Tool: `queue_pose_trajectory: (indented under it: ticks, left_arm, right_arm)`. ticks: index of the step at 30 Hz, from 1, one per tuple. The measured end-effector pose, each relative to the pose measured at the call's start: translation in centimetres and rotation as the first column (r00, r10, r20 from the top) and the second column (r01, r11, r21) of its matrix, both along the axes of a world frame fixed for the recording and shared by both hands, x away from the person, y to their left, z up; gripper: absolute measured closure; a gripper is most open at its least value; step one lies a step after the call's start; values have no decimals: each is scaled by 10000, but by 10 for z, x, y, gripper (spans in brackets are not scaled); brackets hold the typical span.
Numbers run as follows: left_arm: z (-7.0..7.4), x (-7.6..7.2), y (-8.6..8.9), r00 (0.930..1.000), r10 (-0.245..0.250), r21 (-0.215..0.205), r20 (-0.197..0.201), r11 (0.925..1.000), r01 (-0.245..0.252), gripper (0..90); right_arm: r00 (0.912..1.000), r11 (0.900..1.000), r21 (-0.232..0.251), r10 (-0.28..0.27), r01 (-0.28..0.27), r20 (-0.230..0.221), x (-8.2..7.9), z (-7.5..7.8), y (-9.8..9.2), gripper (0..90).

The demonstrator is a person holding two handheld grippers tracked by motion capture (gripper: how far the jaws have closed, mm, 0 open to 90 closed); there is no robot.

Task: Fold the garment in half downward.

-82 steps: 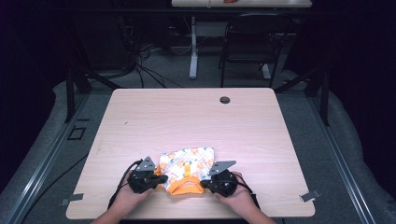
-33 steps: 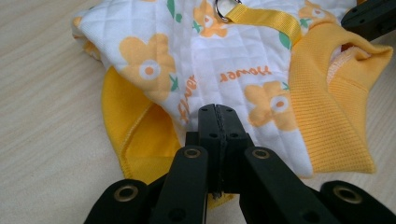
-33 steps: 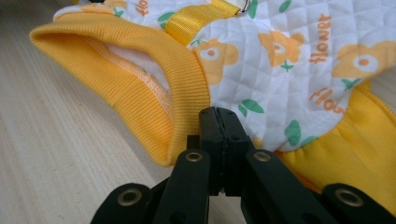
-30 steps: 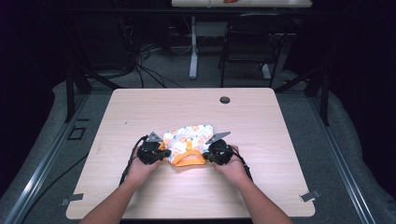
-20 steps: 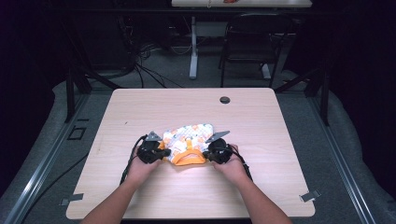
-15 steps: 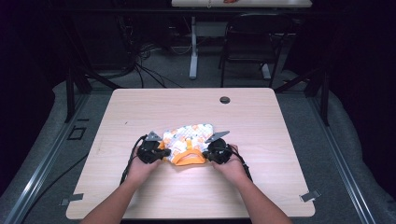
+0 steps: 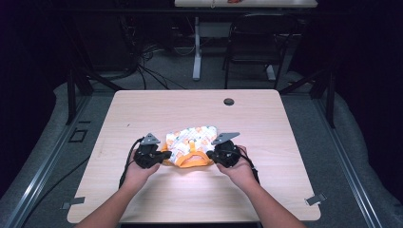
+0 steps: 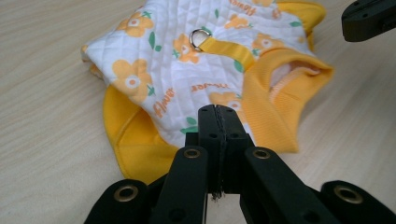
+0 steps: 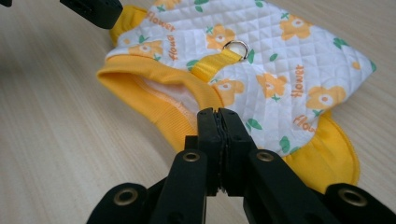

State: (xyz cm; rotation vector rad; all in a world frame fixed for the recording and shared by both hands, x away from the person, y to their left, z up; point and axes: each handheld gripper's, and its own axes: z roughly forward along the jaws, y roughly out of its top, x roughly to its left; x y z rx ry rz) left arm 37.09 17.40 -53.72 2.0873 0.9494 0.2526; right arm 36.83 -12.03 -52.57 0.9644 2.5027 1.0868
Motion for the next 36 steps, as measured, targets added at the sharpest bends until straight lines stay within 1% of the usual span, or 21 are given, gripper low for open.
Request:
queue_pose_trajectory:
  ticks: [1, 3, 5, 7, 9, 10, 13, 16, 19, 20, 22, 23, 24, 25, 27, 29, 30, 31, 33, 35, 36]
  left_arm:
    - [2, -2, 1, 10000, -32, 128, 87, 9999, 31, 900]
    - [6, -8, 5, 9998, -93, 212, 191, 9997, 89, 900]
    - [8, -13, 10, 9997, -121, 169, 215, 9998, 118, 900]
    - [10, -18, 17, 9998, -30, -37, 216, 10000, 31, 900]
    - [10, -24, 22, 9997, 53, -151, 243, 9999, -49, 900]
    - [10, -24, 22, 9997, 53, -151, 243, 9999, -49, 900]
    - [8, -33, 30, 9992, 78, 53, 387, 10000, -80, 900]
    - [5, -42, 36, 9992, 91, -105, 390, 9999, -87, 900]
    - [1, -52, 42, 9988, 66, 1, 475, 10000, -67, 900]
    - [-2, -56, 43, 9984, 97, 22, 552, 9999, -98, 900]
    - [-6, -62, 45, 9984, 136, -58, 553, 9999, -133, 900]
    - [-8, -65, 46, 9983, 101, -40, 574, 9999, -99, 900]
    - [-10, -67, 46, 9981, 48, 71, 612, 10000, -52, 900]
    - [-13, -70, 47, 9981, 75, 0, 612, 10000, -75, 900]
    - [-17, -74, 48, 9985, 4, -51, 556, 10000, -1, 900]
    - [-18, -75, 49, 9981, -75, 12, 619, 10000, 74, 900]
    - [-18, -76, 49, 9978, -50, -19, 668, 10000, 51, 900]
    - [-17, -76, 50, 9977, -65, -43, 670, 10000, 68, 900]
    - [-18, -78, 50, 9978, -44, -137, 661, 9999, 53, 900]
    - [-21, -78, 50, 9981, -43, -40, 614, 10000, 45, 899]
    - [-23, -79, 51, 9981, -55, 35, 617, 10000, 53, 899]
  right_arm:
    - [9999, 10000, 51, -38, 38, 115, -4, 3, -1, 884]
    - [9999, 10000, 48, 27, -28, 147, -8, 7, -3, 885]
    - [9998, 10000, 84, 11, -12, 221, -14, 11, -6, 885]
    - [9996, 9999, 125, 77, -80, 265, -19, 12, -8, 884]
    - [9996, 10000, 95, -8, 5, 299, -23, 12, -9, 883]
    - [9996, 10000, 87, 41, -43, 272, -26, 11, -11, 882]
    - [9995, 9998, 176, -14, 9, 300, -33, 9, -15, 881]
    - [9994, 9997, 240, -54, 46, 338, -40, 6, -21, 880]
    - [9991, 9994, 311, -190, 178, 371, -50, 2, -29, 876]
    - [9991, 9992, 348, -216, 203, 373, -53, -1, -31, 873]
    - [9990, 9993, 292, -247, 237, 365, -59, -7, -36, 868]
    - [9992, 9993, 282, -235, 226, 329, -63, -10, -38, 868]
    - [9991, 9991, 332, -266, 255, 316, -65, -13, -39, 869]
    - [9994, 9991, 356, -247, 238, 249, -68, -16, -41, 870]
    - [9992, 9984, 471, -338, 327, 222, -74, -22, -43, 870]
    - [9990, 9977, 569, -374, 361, 224, -79, -25, -46, 870]
    - [9992, 9977, 595, -346, 333, 216, -80, -25, -47, 870]
    - [9989, 9965, 757, -389, 369, 256, -82, -25, -47, 870]
    - [9987, 9954, 891, -390, 361, 315, -83, -24, -48, 868]
    - [9983, 9961, 806, -390, 355, 433, -85, -24, -48, 868]
    - [9980, 9957, 856, -407, 365, 476, -85, -25, -47, 867]
